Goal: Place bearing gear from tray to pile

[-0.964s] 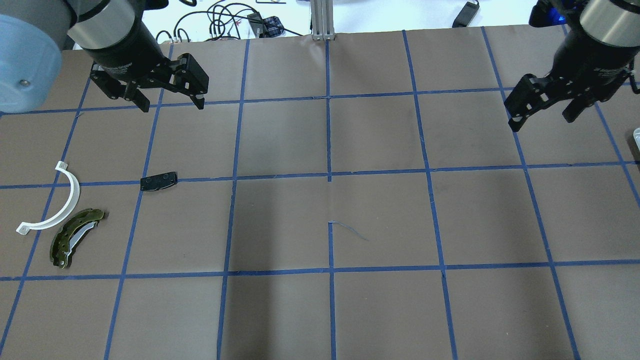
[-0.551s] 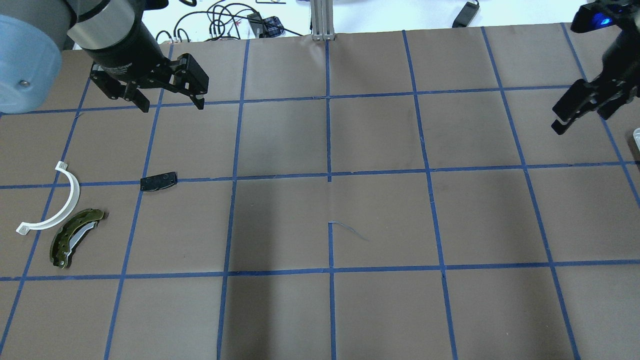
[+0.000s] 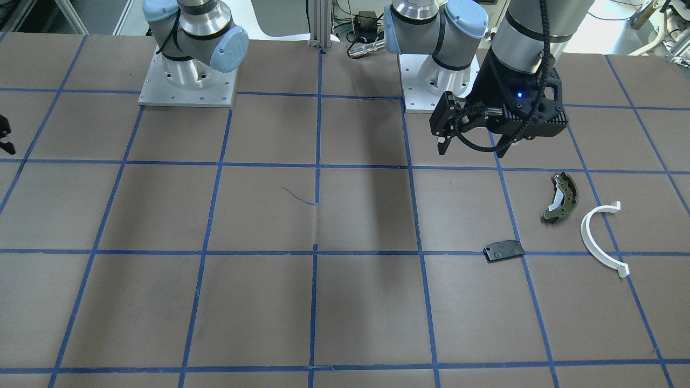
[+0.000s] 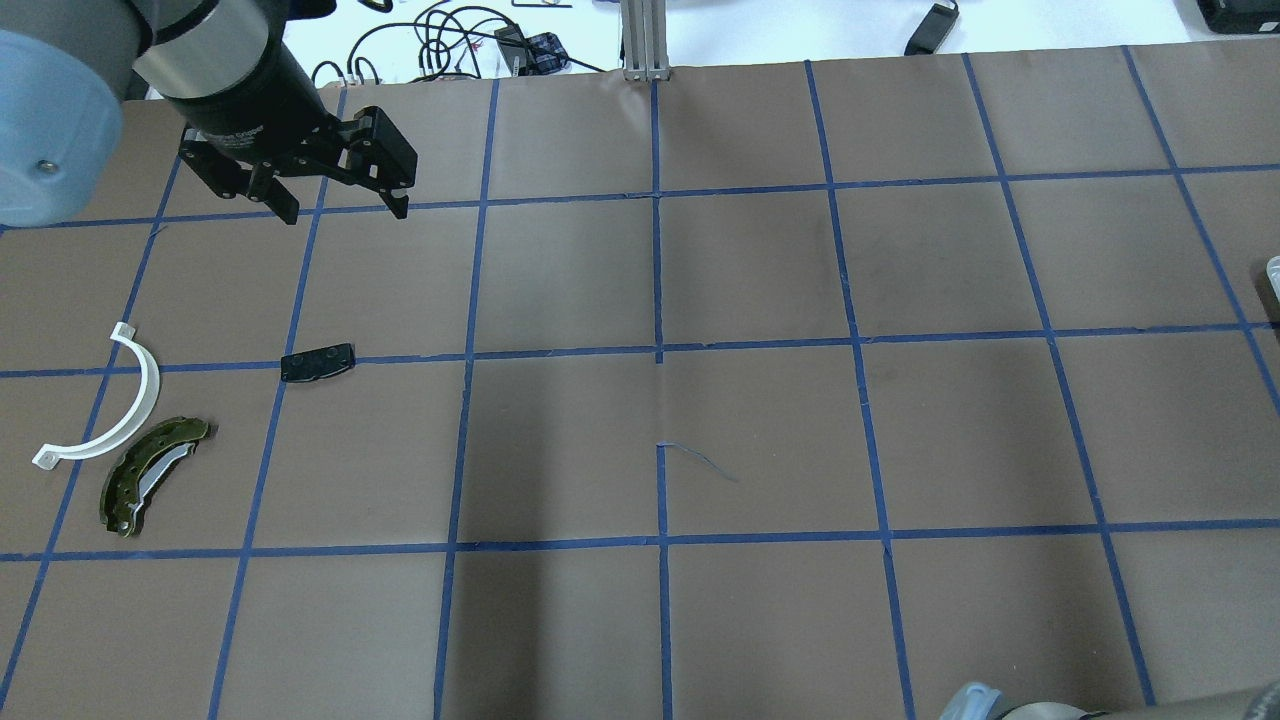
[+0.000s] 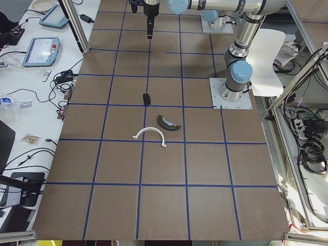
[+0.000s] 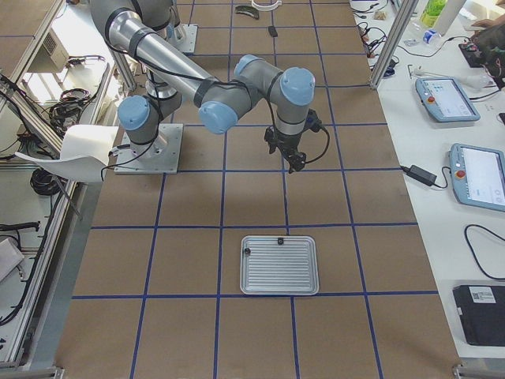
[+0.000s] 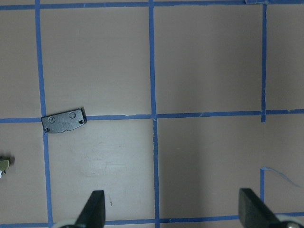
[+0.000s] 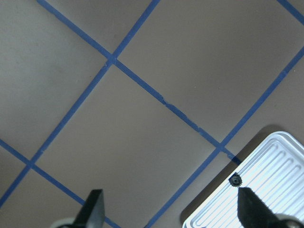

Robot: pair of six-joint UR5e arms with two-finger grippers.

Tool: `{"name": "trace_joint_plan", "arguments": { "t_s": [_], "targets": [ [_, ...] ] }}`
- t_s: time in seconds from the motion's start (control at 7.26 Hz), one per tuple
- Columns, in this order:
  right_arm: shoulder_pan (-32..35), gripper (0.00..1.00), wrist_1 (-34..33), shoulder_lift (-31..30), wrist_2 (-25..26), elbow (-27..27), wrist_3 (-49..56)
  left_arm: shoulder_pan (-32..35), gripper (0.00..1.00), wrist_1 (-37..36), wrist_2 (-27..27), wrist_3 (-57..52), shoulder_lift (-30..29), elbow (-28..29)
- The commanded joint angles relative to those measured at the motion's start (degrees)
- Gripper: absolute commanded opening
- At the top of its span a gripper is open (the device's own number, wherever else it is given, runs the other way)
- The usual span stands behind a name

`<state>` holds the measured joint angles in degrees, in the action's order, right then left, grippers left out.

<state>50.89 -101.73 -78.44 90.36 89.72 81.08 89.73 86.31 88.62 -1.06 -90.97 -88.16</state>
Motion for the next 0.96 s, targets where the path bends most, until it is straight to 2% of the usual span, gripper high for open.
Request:
{"name": "trace_joint_plan", "arguments": {
  "t_s": [0.0, 0.41, 0.83],
  "targets": [
    [-4.45, 1.00, -2.60, 5.11, -0.45, -2.96, 11.67, 0.00, 1.00, 0.00, -0.02, 0.09, 0.00, 0.00],
    [-6.94, 1.00, -2.95, 13.64, -0.80, -9.90, 22.33, 0.00, 1.00, 0.00, 0.07, 0.00, 0.00, 0.00],
    [-9.23, 1.00, -3.56, 18.22, -2.12, -11.59, 37.54, 0.00, 1.00, 0.00, 0.07, 0.09, 0.00, 0.00]
  ]
}}
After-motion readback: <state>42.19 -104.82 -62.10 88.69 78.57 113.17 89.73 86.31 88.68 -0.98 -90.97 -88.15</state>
